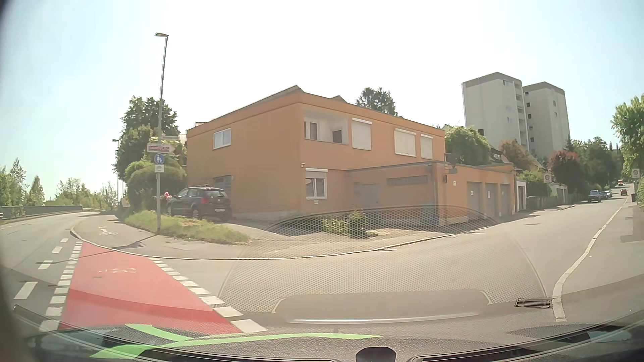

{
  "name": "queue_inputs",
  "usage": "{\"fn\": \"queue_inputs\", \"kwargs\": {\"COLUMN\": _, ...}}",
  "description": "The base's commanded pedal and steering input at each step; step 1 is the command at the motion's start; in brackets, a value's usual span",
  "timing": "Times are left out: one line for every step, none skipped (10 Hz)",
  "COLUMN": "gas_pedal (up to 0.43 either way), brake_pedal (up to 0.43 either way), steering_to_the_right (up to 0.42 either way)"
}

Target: Follow the waypoints while adhering to traffic rules and regulations

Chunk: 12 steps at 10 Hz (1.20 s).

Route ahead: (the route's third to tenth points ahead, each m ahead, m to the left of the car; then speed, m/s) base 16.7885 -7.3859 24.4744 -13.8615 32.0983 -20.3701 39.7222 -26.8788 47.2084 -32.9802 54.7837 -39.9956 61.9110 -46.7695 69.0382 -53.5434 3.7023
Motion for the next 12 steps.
{"fn": "queue_inputs", "kwargs": {"gas_pedal": 0.000, "brake_pedal": 0.000, "steering_to_the_right": 0.323}}
{"fn": "queue_inputs", "kwargs": {"gas_pedal": 0.000, "brake_pedal": 0.000, "steering_to_the_right": 0.319}}
{"fn": "queue_inputs", "kwargs": {"gas_pedal": 0.000, "brake_pedal": 0.000, "steering_to_the_right": 0.314}}
{"fn": "queue_inputs", "kwargs": {"gas_pedal": 0.000, "brake_pedal": 0.000, "steering_to_the_right": 0.307}}
{"fn": "queue_inputs", "kwargs": {"gas_pedal": 0.000, "brake_pedal": 0.000, "steering_to_the_right": 0.300}}
{"fn": "queue_inputs", "kwargs": {"gas_pedal": 0.000, "brake_pedal": 0.000, "steering_to_the_right": 0.294}}
{"fn": "queue_inputs", "kwargs": {"gas_pedal": 0.000, "brake_pedal": 0.000, "steering_to_the_right": 0.290}}
{"fn": "queue_inputs", "kwargs": {"gas_pedal": 0.000, "brake_pedal": 0.000, "steering_to_the_right": 0.284}}
{"fn": "queue_inputs", "kwargs": {"gas_pedal": 0.000, "brake_pedal": 0.000, "steering_to_the_right": 0.276}}
{"fn": "queue_inputs", "kwargs": {"gas_pedal": 0.000, "brake_pedal": 0.000, "steering_to_the_right": 0.268}}
{"fn": "queue_inputs", "kwargs": {"gas_pedal": 0.028, "brake_pedal": 0.000, "steering_to_the_right": 0.265}}
{"fn": "queue_inputs", "kwargs": {"gas_pedal": 0.059, "brake_pedal": 0.000, "steering_to_the_right": 0.265}}
